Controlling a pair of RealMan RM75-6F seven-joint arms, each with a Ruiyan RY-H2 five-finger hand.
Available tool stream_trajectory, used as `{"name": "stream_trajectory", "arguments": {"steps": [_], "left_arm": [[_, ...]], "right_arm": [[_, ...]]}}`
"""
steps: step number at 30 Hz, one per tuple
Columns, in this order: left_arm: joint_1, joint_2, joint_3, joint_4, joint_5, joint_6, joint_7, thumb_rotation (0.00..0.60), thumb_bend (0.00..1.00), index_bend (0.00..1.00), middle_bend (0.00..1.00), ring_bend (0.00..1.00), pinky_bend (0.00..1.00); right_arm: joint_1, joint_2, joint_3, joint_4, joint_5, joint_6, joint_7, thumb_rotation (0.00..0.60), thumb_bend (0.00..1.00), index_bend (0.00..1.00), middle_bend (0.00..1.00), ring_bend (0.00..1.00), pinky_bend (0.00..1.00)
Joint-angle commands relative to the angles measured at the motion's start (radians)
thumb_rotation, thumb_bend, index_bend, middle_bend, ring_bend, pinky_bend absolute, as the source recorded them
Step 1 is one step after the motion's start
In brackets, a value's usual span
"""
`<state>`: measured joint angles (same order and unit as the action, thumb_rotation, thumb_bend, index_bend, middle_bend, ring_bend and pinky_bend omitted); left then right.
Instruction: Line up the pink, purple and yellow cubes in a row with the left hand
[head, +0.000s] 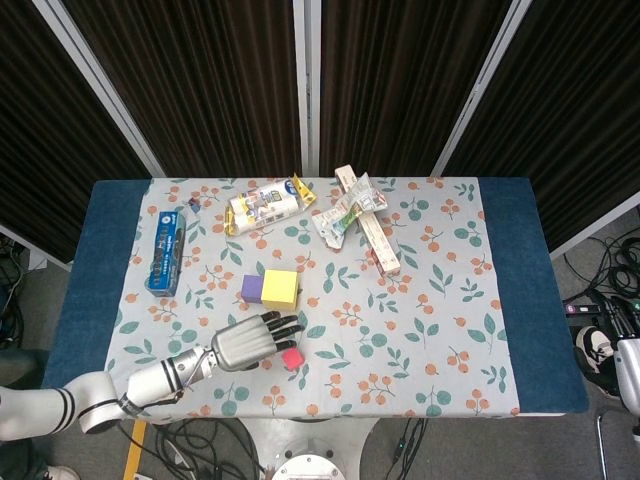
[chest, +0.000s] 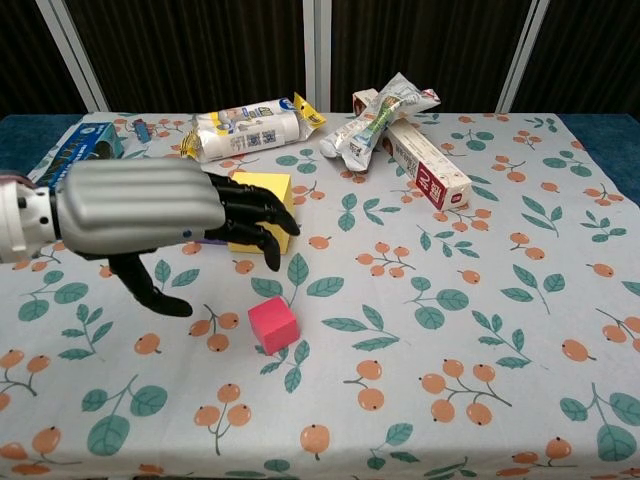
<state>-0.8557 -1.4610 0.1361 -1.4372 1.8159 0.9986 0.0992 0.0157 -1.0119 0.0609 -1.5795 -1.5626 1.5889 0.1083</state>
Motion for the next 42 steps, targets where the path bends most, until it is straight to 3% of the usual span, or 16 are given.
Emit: {"name": "stream_trajectory", "arguments": {"steps": [1,11,22,35,42], "left_arm": [[-0.013,-0.046,0.008,0.048,0.027,-0.010,0.038,0.600,0.24,0.34,0.23,0.12,0.25],[-0.011,-0.129,-0.029,0.110,-0.006,-0.031,0.077,0.600,0.25,0.34,0.23,0.12,0.25],[-0.009,-0.153,-0.045,0.098,-0.060,-0.085,0.151,0.600,0.25,0.35,0.23,0.12,0.25],[0.017,-0.220,-0.049,0.162,-0.080,-0.044,0.081,0.600,0.31,0.55,0.33,0.15,0.25],[0.080,-0.159,-0.062,0.115,-0.123,0.053,0.005,0.600,0.33,0.59,0.36,0.17,0.25]], "right_arm": [[-0.001,0.000,0.000,-0.001,0.000,0.000,-0.002,0.600,0.24,0.06,0.17,0.13,0.22],[-0.003,0.001,-0.001,-0.005,0.002,0.000,-0.006,0.600,0.24,0.06,0.17,0.13,0.22],[-0.005,0.001,0.000,0.002,0.010,-0.004,0.001,0.600,0.24,0.06,0.17,0.13,0.22],[-0.007,0.001,0.000,0.001,0.009,-0.002,0.000,0.600,0.24,0.06,0.17,0.13,0.22],[-0.009,0.006,0.003,-0.002,0.007,0.004,0.000,0.600,0.24,0.06,0.17,0.13,0.22]]}}
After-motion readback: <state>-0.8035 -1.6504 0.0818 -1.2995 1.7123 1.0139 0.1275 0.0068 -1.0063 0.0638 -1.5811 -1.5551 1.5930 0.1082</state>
